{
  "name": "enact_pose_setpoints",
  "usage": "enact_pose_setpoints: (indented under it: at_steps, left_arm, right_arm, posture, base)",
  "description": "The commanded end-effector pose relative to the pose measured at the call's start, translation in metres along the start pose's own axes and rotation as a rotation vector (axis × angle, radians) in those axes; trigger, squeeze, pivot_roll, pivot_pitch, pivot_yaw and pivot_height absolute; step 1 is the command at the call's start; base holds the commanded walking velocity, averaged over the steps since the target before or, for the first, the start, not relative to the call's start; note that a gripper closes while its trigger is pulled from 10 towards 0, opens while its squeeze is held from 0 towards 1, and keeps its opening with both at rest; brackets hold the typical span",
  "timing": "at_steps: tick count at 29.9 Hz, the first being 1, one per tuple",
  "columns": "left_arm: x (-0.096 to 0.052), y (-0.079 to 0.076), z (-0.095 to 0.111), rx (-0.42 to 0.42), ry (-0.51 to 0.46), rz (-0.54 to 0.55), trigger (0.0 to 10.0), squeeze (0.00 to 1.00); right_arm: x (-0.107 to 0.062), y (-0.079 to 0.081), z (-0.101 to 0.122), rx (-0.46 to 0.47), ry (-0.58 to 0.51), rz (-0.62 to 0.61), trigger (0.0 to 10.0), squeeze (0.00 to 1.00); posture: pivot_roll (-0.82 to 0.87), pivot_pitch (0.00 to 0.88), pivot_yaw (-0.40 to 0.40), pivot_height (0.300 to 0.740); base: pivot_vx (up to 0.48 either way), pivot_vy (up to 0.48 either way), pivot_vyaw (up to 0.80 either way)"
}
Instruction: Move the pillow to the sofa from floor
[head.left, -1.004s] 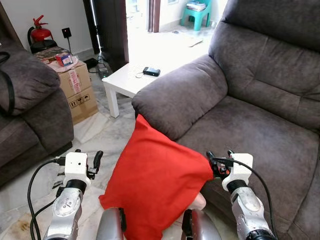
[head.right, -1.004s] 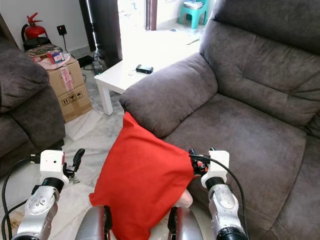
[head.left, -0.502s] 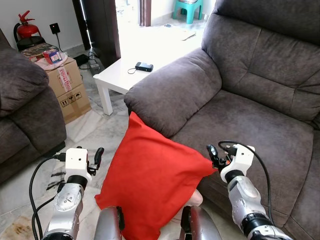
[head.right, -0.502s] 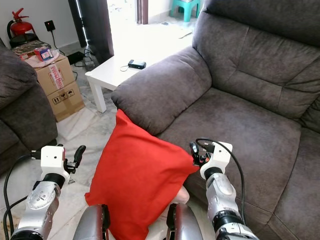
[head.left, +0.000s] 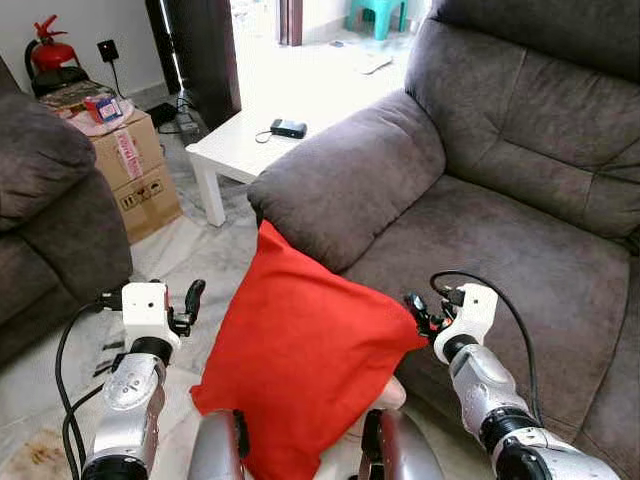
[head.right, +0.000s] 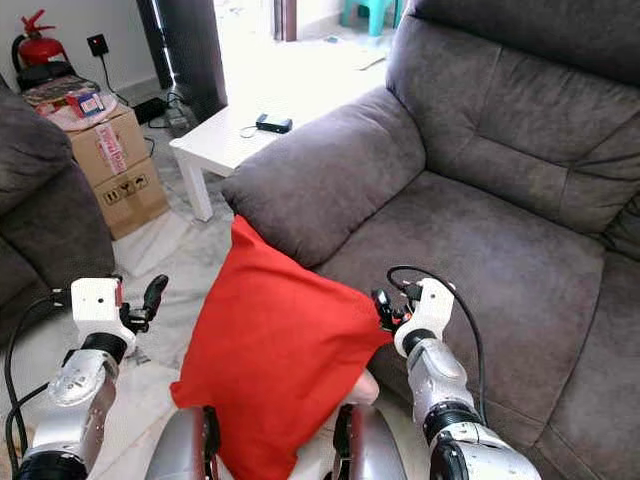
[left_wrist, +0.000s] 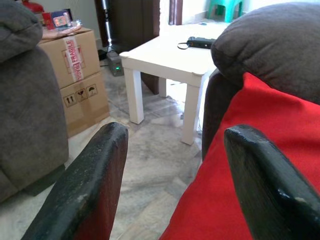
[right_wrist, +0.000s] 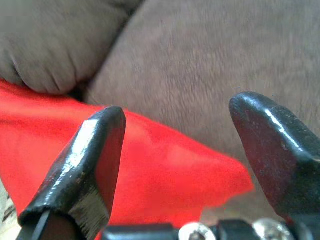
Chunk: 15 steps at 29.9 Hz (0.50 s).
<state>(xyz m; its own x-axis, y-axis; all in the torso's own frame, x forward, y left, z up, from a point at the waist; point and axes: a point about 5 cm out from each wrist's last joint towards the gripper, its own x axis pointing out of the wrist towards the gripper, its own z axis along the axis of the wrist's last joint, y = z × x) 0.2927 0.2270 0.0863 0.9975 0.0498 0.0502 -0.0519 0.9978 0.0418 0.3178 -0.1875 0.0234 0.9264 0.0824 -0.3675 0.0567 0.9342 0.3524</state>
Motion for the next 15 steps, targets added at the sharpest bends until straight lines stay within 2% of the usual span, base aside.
enact_pose_setpoints:
  at_steps: [1, 3, 5, 7, 11, 15]
  left_arm:
    - [-0.003, 0.001, 0.000, -0.010, 0.006, 0.011, 10.0, 0.00]
    - [-0.005, 0.000, -0.002, -0.019, 0.012, 0.010, 10.0, 0.00]
    - [-0.008, 0.000, -0.002, -0.024, 0.023, 0.002, 10.0, 0.00]
    - [-0.008, 0.001, -0.001, -0.030, 0.021, 0.007, 10.0, 0.00]
    - [-0.004, 0.004, 0.003, -0.065, 0.008, 0.038, 10.0, 0.00]
    - [-0.004, 0.000, 0.005, -0.088, 0.006, 0.036, 10.0, 0.00]
  right_arm:
    - [-0.002, -0.006, -0.004, 0.026, 0.028, -0.038, 10.0, 0.00]
    - [-0.002, -0.008, -0.006, 0.062, 0.036, -0.061, 10.0, 0.00]
    - [-0.003, -0.010, -0.007, 0.204, 0.023, -0.088, 10.0, 0.00]
    - [-0.002, -0.010, -0.007, 0.260, 0.016, -0.094, 10.0, 0.00]
    - [-0.003, -0.010, -0.010, 0.279, 0.027, -0.097, 10.0, 0.00]
    - [-0.005, -0.008, -0.018, 0.353, 0.047, -0.092, 10.0, 0.00]
  posture:
    - [0.18, 0.111, -0.071, 0.573]
    - [0.18, 0.117, -0.060, 0.573]
    - [0.19, 0.119, -0.048, 0.573]
    - [0.19, 0.122, -0.050, 0.573]
    - [0.18, 0.135, -0.051, 0.573]
    - [0.19, 0.145, -0.047, 0.573]
  base:
    - [0.000, 0.000, 0.00]
    - [0.000, 0.000, 0.00]
    - [0.000, 0.000, 0.00]
    - [0.000, 0.000, 0.00]
    - [0.000, 0.000, 0.00]
    - [0.000, 0.000, 0.00]
